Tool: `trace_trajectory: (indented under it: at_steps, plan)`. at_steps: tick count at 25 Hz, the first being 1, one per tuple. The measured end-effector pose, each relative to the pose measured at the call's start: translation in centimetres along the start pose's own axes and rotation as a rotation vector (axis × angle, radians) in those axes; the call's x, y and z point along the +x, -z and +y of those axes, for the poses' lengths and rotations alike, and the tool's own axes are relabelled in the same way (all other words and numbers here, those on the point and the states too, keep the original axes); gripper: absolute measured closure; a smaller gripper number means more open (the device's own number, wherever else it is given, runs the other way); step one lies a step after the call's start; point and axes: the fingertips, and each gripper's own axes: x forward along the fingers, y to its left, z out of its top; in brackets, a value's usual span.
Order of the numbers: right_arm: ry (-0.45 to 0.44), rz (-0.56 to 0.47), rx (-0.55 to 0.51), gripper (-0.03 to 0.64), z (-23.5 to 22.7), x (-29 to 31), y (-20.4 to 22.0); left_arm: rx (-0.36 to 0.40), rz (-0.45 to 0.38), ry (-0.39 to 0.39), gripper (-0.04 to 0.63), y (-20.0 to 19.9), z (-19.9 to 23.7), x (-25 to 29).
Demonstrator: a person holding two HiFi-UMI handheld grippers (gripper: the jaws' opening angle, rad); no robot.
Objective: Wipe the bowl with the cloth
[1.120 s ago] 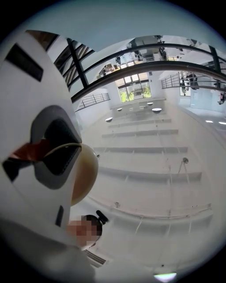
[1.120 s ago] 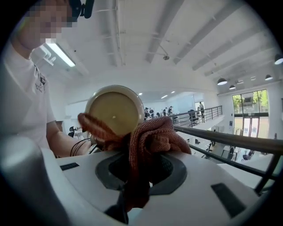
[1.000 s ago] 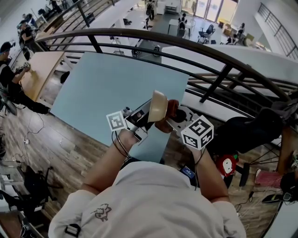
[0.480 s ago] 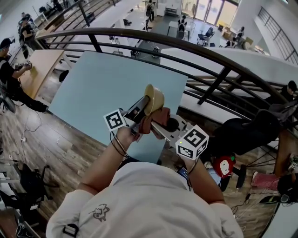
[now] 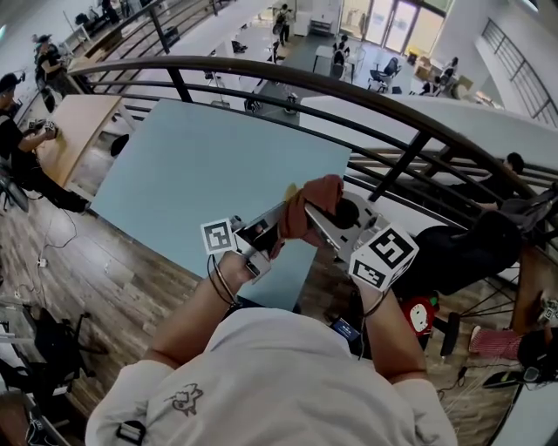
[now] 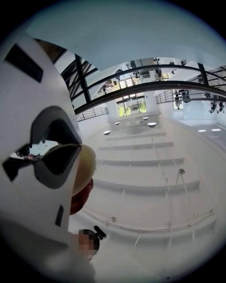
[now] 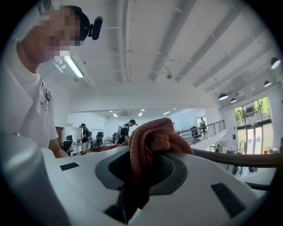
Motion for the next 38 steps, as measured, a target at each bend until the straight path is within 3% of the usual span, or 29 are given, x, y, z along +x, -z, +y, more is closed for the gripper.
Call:
trace_trajectory:
  at_steps: [4, 12, 22, 28, 38]
  plan:
    - [0.015, -0.014, 0.03, 0.522, -1.7, -0.2, -0.9, 0.009, 0.063, 0.092, 0.572, 2.0, -2.7, 1.0]
    - [0.041, -0.015, 0.084, 0.522, -3.9, 0.0, 0.2, 0.019, 0.075, 0.129, 0.572, 1.9, -3.4, 1.4]
    - [0.031, 0.06, 0.205, 0.523, -4.0, 1.2, 4.5, -0.066, -0.03, 0.242, 0.571, 0.1, -5.1, 1.9]
    - [-0.004, 0.09, 0.298, 0.525, -1.9, 2.0, 7.4, -0.048, -0.089, 0.199, 0.565, -1.1, -4.7, 1.5]
    - [-0.074, 0.145, 0.363, 0.522, 2.3, 2.5, 11.0, 0.04, -0.172, 0.036, 0.563, -3.2, -2.1, 1.0]
